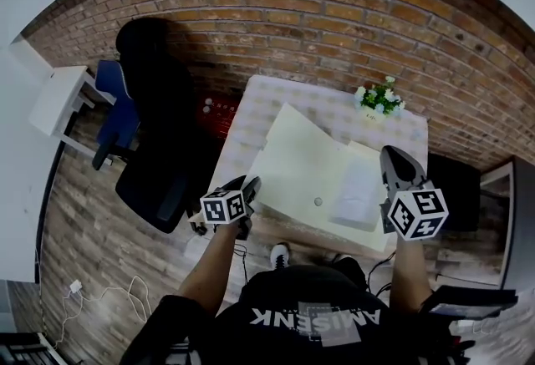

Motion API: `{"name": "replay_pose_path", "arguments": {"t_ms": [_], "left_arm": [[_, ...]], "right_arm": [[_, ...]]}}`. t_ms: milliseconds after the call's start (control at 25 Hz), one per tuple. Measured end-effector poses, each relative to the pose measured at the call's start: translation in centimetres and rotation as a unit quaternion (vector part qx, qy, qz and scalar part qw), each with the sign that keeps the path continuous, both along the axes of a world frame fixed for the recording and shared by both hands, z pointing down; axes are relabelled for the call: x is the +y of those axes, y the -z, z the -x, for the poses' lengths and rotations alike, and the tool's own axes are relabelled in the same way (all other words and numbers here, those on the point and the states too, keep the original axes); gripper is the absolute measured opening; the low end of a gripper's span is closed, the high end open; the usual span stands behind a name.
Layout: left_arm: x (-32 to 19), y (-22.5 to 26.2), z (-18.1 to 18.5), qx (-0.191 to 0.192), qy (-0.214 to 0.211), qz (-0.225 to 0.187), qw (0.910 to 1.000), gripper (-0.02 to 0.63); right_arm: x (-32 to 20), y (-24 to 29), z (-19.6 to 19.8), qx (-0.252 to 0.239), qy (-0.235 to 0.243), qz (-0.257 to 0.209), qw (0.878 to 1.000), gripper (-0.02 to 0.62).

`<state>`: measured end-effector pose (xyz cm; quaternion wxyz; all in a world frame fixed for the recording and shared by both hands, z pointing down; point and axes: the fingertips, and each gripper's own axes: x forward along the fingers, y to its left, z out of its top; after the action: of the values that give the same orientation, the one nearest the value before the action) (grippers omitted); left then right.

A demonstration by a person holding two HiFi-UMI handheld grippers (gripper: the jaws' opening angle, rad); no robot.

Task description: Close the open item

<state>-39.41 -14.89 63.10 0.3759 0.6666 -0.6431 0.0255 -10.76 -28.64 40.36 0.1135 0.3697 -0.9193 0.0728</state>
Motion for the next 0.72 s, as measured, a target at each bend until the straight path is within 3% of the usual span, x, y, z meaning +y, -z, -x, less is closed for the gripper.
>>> {"name": "replay_pose_path", "arguments": {"t_ms": [160,720], "left_arm": [[-0.2,0.2,-1.0,-0.011,-0.007,0.009,0.9999,0.086],[-0.4,6.0,-6.2,-0.008,-0.021,-0.054,0.9983,0.026]], "right_arm": [[-0.3,0.1,-1.3,-0.007,-0.003,0.0,1.0,0.043],[0.1,0.9,-5.8,-0.013,-0.009,0.002,1.0,0.043]]}}
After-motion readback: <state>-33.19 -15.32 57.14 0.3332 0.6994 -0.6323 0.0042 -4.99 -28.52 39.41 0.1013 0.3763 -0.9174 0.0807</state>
